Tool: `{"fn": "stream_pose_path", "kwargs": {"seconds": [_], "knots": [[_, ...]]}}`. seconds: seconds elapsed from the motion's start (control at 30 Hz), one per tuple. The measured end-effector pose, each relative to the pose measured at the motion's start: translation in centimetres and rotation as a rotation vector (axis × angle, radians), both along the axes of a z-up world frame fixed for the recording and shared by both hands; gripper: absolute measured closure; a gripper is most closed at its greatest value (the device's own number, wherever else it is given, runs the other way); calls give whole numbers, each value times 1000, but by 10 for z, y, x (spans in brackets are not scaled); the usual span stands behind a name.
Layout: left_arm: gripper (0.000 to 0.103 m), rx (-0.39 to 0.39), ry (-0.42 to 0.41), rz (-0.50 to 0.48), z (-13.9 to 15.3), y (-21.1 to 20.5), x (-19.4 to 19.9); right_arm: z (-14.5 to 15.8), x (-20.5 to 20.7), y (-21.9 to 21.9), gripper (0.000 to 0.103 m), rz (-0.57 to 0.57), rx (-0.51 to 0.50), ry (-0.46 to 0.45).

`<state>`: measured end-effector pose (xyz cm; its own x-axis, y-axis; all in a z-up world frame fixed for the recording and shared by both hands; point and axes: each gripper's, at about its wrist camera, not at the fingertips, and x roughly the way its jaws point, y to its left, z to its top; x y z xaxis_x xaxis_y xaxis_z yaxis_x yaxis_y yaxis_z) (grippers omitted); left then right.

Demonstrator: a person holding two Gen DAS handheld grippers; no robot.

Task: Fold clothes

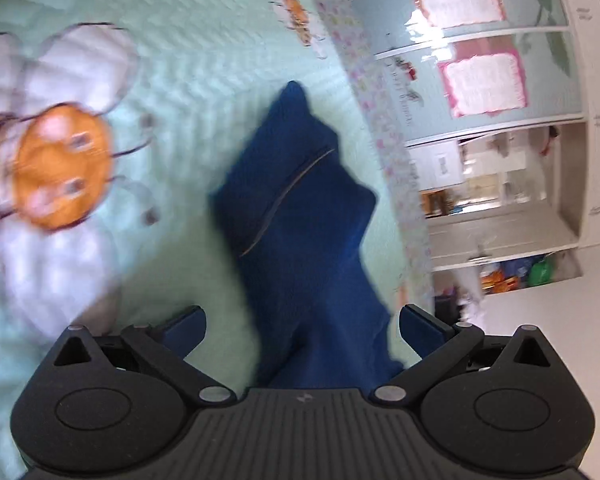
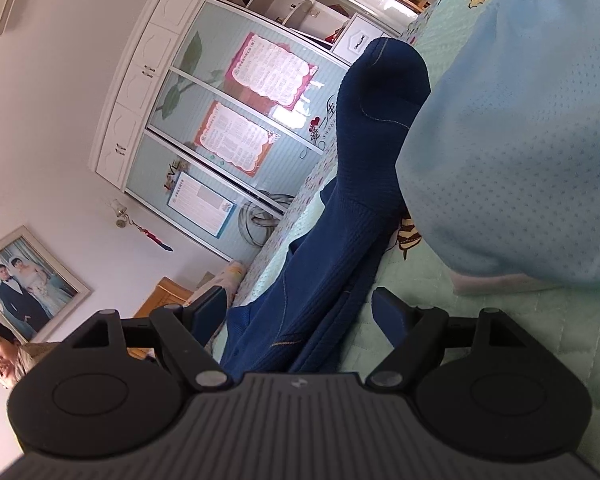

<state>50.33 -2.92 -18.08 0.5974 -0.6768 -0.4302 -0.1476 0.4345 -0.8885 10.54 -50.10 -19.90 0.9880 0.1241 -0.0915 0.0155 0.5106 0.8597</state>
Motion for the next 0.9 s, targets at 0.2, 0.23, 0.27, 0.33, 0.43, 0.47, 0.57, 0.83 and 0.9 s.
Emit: {"fn": "stream_pose_path", "kwargs": {"seconds": [0.2, 0.23, 0.27, 0.33, 0.43, 0.47, 0.57, 0.83, 0.9], "knots": [[1, 3, -40, 3, -2, -29, 48, -3, 3, -2, 22, -1, 8, -11], [2, 12, -48, 9, -1, -33, 56, -4, 3, -2, 22, -1, 9, -13], [6, 57, -62, 19, 4, -36, 61, -4, 4, -3, 22, -1, 11, -15], [41, 164, -71, 26, 12, -40, 74, -6, 4, -4, 22, -1, 15, -21], [93, 315, -46, -3, 16, -40, 84, -8, 4, -5, 22, -1, 18, -27], [93, 322, -75, -14, 19, -38, 83, -8, 5, -5, 22, -1, 19, -28], [95, 406, -163, -30, 35, -38, 75, -10, 5, -6, 22, -2, 25, -34], [89, 808, -439, 178, 133, -8, 40, -15, 14, -8, 22, -2, 27, -41], [70, 843, -335, 249, 132, 10, 46, -16, 15, -9, 22, -1, 29, -43]]}}
